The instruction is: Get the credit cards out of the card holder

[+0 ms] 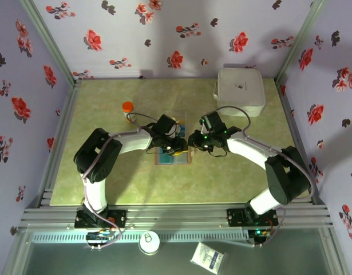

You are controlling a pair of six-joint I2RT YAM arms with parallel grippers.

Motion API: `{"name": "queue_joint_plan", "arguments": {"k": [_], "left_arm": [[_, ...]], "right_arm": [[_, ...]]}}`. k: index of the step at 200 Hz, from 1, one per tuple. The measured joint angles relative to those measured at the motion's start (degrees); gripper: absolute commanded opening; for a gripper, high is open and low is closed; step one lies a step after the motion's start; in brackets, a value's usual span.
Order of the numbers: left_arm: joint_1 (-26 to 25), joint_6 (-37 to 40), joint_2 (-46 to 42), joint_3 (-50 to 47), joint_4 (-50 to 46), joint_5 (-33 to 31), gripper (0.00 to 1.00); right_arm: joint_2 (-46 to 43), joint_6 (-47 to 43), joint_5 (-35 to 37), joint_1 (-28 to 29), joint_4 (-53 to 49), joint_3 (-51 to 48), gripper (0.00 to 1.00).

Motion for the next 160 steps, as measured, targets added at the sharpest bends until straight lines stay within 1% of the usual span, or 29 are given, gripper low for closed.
{"name": "queue_joint_plan", "arguments": {"k": [20, 44, 83, 107, 134, 160], "left_arm": [[0.4, 0.0, -1.9, -0.8, 0.0, -0.1, 0.34], [1.8, 0.0, -6.6, -3.4, 0.0, -0.5, 0.31], [5.8, 0.5, -13.2, -8.5, -0.3, -1.6, 0.22], [8.6, 0.6, -16.2, -12.8, -0.9, -2.6, 0.19], [11.4, 0.7, -18.3, -16.8, -1.7, -3.0, 0.15], [13.1, 1.5, -18.3, -18.0, -2.4, -3.0, 0.11]], "right_arm": [[0.0, 0.0, 0.0, 0.0, 0.0, 0.2, 0.24], [0.8, 0.0, -0.1, 0.4, -0.2, 1.3, 0.24], [4.6, 0.0, -0.1, 2.9, -0.5, 5.1, 0.23], [7.8, 0.0, -0.2, 5.2, -0.5, 7.7, 0.23], [11.7, 0.1, -0.3, 7.5, -0.7, 10.5, 0.23], [14.6, 0.1, -0.6, 9.0, -0.7, 12.1, 0.23]]}}
